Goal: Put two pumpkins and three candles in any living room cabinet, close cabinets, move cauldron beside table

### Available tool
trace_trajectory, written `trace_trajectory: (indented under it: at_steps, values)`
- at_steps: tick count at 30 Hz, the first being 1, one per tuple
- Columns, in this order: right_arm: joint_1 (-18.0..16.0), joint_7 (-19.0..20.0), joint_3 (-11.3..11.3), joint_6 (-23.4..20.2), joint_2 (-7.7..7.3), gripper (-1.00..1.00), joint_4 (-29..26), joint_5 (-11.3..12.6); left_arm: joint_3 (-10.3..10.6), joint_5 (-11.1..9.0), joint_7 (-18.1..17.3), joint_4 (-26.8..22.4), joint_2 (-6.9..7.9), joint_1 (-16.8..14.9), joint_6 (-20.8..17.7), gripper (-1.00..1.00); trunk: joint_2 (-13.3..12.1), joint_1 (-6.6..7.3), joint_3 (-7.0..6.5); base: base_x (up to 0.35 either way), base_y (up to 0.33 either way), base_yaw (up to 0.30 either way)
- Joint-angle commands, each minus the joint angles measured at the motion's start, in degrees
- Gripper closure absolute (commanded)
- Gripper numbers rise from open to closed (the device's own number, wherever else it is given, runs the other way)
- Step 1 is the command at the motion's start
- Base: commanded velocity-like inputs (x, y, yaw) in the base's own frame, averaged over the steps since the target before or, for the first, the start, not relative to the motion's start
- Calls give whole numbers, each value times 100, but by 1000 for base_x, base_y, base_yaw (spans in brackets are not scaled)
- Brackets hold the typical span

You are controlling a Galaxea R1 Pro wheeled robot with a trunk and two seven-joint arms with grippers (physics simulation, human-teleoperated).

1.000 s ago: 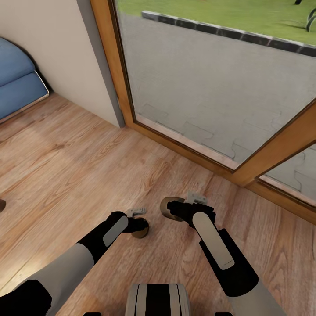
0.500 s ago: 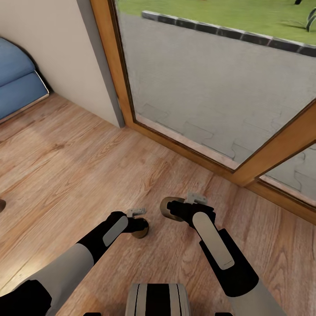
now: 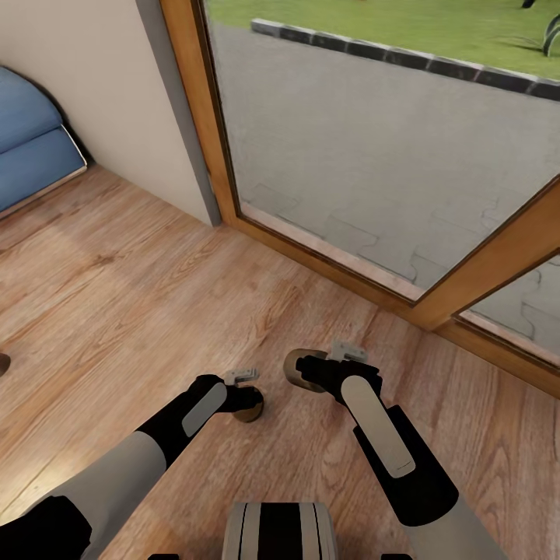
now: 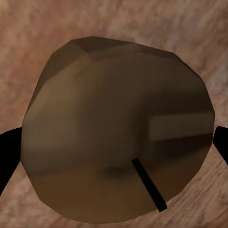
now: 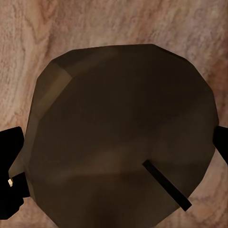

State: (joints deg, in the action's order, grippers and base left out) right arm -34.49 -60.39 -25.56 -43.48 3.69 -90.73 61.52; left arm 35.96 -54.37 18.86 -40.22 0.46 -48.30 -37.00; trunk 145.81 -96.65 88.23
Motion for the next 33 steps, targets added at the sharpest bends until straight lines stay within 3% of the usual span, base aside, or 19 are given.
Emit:
trace_trajectory:
  at_steps: [1, 16, 33]
  values:
    - [-5, -66, -2, -29, 0, 100, -6, 44, 26, 14, 58, 58, 7, -1, -26, 100, 1, 0, 4, 0, 0, 0]
    - [-5, -70, -2, -29, 0, 100, -6, 52, 26, 2, 65, 57, 7, 4, -18, 100, 1, 0, 4, 0, 0, 0]
    - [-5, -70, -2, -29, 0, 100, -6, 53, -45, -4, 74, 40, 38, 4, -36, 100, -22, 44, -372, 0, 0, 0]
